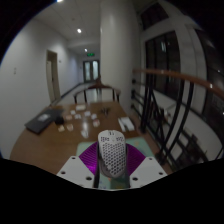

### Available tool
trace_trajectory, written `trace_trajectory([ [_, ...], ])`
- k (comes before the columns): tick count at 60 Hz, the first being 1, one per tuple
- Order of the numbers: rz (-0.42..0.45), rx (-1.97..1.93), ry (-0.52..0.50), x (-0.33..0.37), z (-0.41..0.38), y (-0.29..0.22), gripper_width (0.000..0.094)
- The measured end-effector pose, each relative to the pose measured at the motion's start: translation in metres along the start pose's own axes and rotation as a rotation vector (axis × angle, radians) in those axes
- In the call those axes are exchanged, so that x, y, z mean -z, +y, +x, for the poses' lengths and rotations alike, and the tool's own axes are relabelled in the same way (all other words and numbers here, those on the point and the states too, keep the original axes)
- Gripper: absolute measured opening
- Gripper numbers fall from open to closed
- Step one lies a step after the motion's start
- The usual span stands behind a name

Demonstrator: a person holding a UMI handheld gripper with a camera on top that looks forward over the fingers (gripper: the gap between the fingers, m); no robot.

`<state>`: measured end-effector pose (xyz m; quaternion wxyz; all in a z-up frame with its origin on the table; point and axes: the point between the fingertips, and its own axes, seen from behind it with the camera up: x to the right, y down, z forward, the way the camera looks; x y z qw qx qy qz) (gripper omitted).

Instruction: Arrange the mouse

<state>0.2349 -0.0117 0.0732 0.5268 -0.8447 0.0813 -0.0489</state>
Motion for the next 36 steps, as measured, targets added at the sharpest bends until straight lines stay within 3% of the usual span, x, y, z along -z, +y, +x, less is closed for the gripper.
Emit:
trace_trajectory([
  [4, -0.09, -0.003, 0.003, -0.014, 0.002, 0.057, 0.0345],
  [9, -0.149, -0.001, -0.005, -0.025, 0.0, 0.075, 0.0345],
  [14, -0.154, 0.084, 0.0, -0.026, 0.003, 0.077, 0.0345],
  [16, -0.164, 0.118, 0.0, -0.026, 0.002, 0.082, 0.0448],
  [22, -0.176, 0.157, -0.001, -0.024, 0.005, 0.081, 0.0578],
  [23, -0.188, 0.154, -0.007, -0.019, 0.008, 0.081, 0.0667],
  [28, -0.197, 0.148, -0.04, 0.006, 0.011, 0.081, 0.0877],
  [36, -0.16, 0.085, -0.031, 0.06, 0.037, 0.076, 0.0845],
])
